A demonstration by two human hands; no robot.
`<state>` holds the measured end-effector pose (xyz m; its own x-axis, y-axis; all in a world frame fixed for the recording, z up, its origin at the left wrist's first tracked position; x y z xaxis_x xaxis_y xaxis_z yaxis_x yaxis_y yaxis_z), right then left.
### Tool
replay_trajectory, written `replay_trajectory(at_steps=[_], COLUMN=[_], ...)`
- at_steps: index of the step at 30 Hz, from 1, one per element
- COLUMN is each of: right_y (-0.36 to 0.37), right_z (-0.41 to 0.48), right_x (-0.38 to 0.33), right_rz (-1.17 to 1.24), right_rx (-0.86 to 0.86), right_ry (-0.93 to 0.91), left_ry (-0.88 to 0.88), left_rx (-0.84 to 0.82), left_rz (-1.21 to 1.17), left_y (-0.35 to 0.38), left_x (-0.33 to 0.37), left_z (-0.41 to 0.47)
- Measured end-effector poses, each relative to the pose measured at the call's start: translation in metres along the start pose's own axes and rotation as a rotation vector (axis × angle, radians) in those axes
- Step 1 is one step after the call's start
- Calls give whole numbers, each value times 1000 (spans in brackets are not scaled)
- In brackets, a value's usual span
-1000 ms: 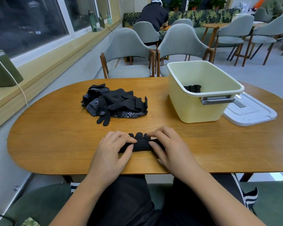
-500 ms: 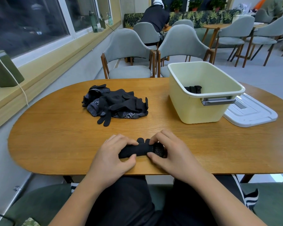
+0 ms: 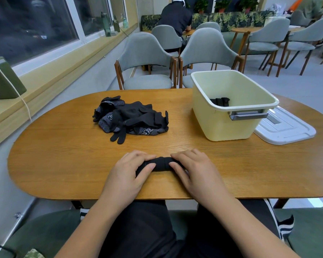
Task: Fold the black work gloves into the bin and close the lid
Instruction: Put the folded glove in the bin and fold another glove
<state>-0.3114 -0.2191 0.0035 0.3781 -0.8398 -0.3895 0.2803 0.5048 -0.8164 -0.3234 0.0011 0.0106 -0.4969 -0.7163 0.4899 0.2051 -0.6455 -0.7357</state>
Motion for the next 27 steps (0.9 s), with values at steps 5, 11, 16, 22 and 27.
replay_trajectory(at_steps=[5, 11, 16, 22, 27], right_y=[-3, -14, -13, -7, 5], right_z=[4, 15, 31, 48, 50], right_x=[-5, -11, -5, -6, -8], right_rz=[-85, -61, -55, -202, -238], right_rx=[49, 70, 15, 53, 79], right_ry=[-41, -41, 15, -3, -29], left_ry=[34, 66, 141, 237, 305], left_rx=[38, 8, 24, 43, 17], left_rz=[87, 130, 161, 194, 190], left_y=[-2, -6, -7, -7, -5], left_x=[2, -3, -8, -7, -4], left_z=[3, 19, 35, 49, 48])
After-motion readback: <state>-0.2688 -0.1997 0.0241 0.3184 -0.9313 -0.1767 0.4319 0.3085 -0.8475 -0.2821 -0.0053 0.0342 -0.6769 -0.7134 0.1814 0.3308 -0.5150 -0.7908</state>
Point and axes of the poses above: each hand's wrist, its own z-axis towards the middle knuckle, its own y-axis out of the palm, x = y × z, the point moved 5 cm from there along z, towards the middle knuckle, and after that the axes turned 8 degrees about y, right-handed, at the moved point
